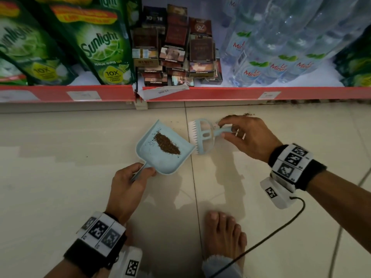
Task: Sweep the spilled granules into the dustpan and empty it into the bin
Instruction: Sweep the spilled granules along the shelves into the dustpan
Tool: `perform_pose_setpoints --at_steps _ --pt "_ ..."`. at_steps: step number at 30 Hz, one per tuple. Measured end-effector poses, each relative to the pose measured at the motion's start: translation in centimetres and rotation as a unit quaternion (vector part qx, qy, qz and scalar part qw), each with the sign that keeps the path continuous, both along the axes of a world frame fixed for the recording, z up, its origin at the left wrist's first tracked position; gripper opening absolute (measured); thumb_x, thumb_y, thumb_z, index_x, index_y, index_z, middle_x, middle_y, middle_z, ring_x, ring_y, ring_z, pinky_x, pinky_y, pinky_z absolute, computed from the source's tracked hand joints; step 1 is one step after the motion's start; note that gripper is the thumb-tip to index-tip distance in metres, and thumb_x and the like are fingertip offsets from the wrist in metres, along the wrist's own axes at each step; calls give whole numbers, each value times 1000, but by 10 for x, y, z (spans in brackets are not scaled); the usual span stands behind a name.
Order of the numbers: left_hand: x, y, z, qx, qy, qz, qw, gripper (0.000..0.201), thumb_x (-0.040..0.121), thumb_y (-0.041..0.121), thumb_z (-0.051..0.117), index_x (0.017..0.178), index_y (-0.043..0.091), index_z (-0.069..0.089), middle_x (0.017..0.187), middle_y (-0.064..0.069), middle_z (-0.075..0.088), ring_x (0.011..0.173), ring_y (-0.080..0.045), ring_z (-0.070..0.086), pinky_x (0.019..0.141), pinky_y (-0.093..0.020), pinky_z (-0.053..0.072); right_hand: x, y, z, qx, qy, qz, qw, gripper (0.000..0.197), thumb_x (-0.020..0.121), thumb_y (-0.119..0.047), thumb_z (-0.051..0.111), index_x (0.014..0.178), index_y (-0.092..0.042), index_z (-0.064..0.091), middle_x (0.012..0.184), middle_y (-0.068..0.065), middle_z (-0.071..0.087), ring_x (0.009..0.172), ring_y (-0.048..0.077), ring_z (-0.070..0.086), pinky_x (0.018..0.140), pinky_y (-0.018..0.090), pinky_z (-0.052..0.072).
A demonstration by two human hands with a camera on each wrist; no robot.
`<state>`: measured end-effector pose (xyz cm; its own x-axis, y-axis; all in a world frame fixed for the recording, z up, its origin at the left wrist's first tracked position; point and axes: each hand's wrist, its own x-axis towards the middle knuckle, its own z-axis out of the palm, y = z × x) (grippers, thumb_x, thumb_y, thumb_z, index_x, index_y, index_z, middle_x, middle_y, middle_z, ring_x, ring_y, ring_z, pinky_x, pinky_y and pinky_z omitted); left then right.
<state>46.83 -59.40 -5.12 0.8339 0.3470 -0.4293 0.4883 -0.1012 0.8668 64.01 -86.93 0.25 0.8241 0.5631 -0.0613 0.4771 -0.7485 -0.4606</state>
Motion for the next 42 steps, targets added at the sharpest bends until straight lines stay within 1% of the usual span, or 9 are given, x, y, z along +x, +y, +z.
perform_pose_setpoints --at_steps 6,9,12,17,22,28,33,37,42 --pt "0 5 0 3 4 3 1000 22 76 41 61 63 25 68 43 9 41 49 -11 37 56 -31 34 10 -6 0 -46 -57 86 994 29 95 -26 62 121 -15 69 94 9 67 80 31 66 76 42 55" --pt "-1 7 0 4 6 -2 1000 25 74 46 60 65 24 69 44 9 42 51 -13 37 57 -32 34 15 14 -4 28 -118 41 992 26 95 -24 63 115 -10 72 79 8 65 67 28 63 67 35 54" --pt "-2 9 -1 1 9 1 1000 24 74 44 61 64 24 69 44 10 43 51 -13 37 58 -32 34 18 50 -16 88 -139 2 986 22 94 -22 64 109 -9 75 89 7 74 74 23 68 75 28 53" --pt "-5 14 -1 4 10 5 1000 29 70 50 60 65 23 69 44 10 44 52 -14 38 59 -32 34 13 103 -36 159 -101 -85 979 25 98 -28 57 110 -13 74 94 4 76 77 19 70 78 36 57" --pt "-8 16 -4 6 10 11 1000 21 77 40 62 64 24 68 43 11 46 44 -2 39 55 -29 34 17 118 -43 16 -81 -84 993 33 102 -37 43 119 -24 68 92 6 72 80 30 66 72 39 55" --pt "-3 13 -5 -1 6 -5 1000 25 74 46 62 64 24 68 44 11 45 45 -3 38 56 -31 35 33 121 -32 -213 -56 73 973 38 102 -13 34 136 -16 48 98 13 67 84 34 66 76 42 57" --pt "0 16 -3 12 -4 -2 1000 23 77 42 62 62 26 66 44 13 45 46 -3 39 56 -32 36 33 86 0 -281 -65 130 949 39 94 -10 39 130 -17 52 111 11 68 99 34 64 80 40 50" --pt "-4 20 -1 2 -1 20 1000 23 73 47 61 63 27 68 43 13 44 47 -5 39 57 -32 36 18 72 24 -274 -79 114 952 39 90 -5 41 128 -13 50 88 16 67 78 36 64 60 38 40" --pt "-6 20 1 2 -4 10 1000 24 73 47 60 63 27 68 43 12 45 48 -7 39 57 -33 36 17 117 11 -229 -94 118 962 56 90 2 39 144 -13 38 104 16 69 71 27 58 62 33 45"
